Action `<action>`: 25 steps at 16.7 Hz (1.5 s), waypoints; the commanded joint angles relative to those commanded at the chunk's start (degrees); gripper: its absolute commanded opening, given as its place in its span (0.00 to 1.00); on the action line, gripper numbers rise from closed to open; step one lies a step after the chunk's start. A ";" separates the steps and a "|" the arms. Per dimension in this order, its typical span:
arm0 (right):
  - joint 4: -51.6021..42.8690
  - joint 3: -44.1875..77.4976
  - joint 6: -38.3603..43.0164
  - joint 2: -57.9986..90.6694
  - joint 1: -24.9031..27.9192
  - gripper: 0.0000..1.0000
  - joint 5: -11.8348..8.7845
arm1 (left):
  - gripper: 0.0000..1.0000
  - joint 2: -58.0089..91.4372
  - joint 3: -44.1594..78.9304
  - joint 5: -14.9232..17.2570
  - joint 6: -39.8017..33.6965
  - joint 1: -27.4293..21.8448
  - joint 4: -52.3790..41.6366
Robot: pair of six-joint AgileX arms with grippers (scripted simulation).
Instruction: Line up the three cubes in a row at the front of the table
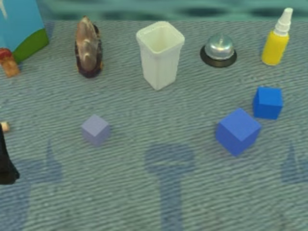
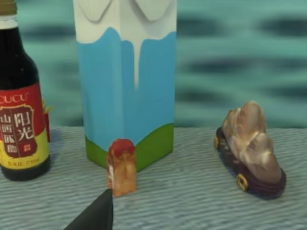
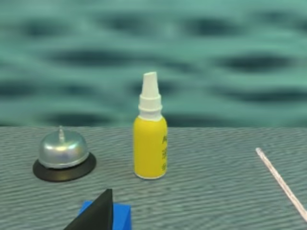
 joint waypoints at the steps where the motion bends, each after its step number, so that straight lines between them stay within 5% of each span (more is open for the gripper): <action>1: 0.00 0.00 0.00 0.00 0.00 1.00 0.00 | 1.00 0.00 0.00 0.00 0.00 0.00 0.00; 9: 0.00 0.00 0.00 0.00 0.00 1.00 0.00 | 1.00 16.77 15.64 0.12 2.82 -3.55 -10.28; 25: 0.00 0.00 0.00 0.00 0.00 1.00 0.00 | 1.00 105.47 81.94 0.10 15.63 -18.56 -57.27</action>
